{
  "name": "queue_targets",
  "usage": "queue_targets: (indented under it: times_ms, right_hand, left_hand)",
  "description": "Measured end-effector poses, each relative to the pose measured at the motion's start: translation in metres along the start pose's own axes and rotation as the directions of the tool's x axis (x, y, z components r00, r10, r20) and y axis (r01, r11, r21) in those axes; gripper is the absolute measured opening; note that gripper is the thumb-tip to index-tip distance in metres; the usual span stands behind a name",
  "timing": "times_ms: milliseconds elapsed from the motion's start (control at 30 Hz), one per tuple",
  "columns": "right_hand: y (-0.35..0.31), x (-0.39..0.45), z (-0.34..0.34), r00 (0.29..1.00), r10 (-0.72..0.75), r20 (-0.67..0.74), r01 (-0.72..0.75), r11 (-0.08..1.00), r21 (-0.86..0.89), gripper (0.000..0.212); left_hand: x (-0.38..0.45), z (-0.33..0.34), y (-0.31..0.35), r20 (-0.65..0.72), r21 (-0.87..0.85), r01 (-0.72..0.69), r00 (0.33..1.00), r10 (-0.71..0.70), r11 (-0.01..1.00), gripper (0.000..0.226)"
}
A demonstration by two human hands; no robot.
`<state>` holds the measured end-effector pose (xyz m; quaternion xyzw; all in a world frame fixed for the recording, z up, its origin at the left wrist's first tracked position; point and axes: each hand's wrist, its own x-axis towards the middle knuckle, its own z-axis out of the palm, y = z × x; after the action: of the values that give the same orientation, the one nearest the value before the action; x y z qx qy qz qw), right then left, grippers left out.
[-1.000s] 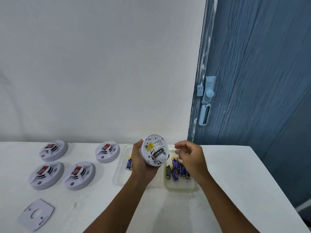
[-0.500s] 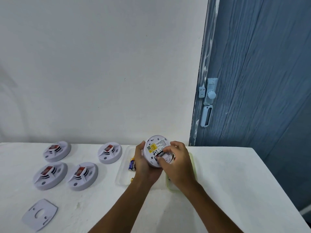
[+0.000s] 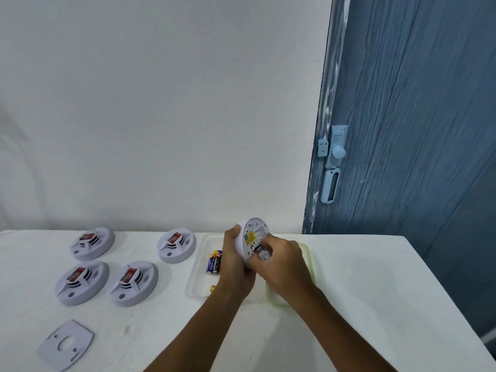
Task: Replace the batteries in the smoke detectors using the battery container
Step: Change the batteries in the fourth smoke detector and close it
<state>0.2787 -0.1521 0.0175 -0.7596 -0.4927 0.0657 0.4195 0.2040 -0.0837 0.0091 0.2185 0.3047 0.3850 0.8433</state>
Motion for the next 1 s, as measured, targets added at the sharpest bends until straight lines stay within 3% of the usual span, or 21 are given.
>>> queue_targets:
  times_ms: [200,300,400,567,733,800,900,1000]
  right_hand:
    - [0.004,0.0,0.002,0.953,-0.262,-0.152,0.267,0.964,0.014,0.019]
    - [0.006,-0.003,0.005,0.918,-0.378,-0.122,0.374,0.926,-0.057,0.025]
    - [0.011,-0.001,0.004,0.906,-0.417,-0.074,0.416,0.909,-0.03,0.034]
    - [0.02,0.012,-0.003,0.897,-0.442,0.001,0.44,0.895,0.071,0.019]
    - [0.022,0.02,-0.003,0.875,-0.482,0.03,0.482,0.876,0.027,0.024]
    - [0.019,0.021,-0.003,0.914,-0.404,-0.027,0.403,0.902,0.156,0.026]
    - [0.027,0.029,-0.004,0.99,-0.098,-0.097,0.128,0.912,0.39,0.021]
    - [0.057,0.044,-0.001,0.993,0.107,0.04,-0.113,0.973,0.201,0.011]
  left_hand:
    - [0.003,0.007,0.005,0.037,-0.016,-0.013,0.999,0.014,1.0,0.047]
    - [0.006,0.008,0.006,0.02,-0.052,0.002,1.0,-0.001,0.999,0.043]
    - [0.007,0.008,0.012,0.057,-0.083,0.012,0.998,-0.008,0.996,0.043]
    - [0.009,0.005,0.014,0.094,-0.078,0.035,0.995,-0.028,0.996,0.043]
    - [0.01,0.001,0.016,0.085,-0.07,0.043,0.996,-0.037,0.997,0.05]
    - [0.009,0.0,0.016,0.091,-0.068,0.049,0.995,-0.043,0.996,0.051]
    - [0.009,-0.002,0.02,0.072,-0.069,0.01,0.997,-0.005,0.998,0.045]
    - [0.009,-0.008,0.027,0.062,-0.097,-0.027,0.998,0.033,0.995,0.041]
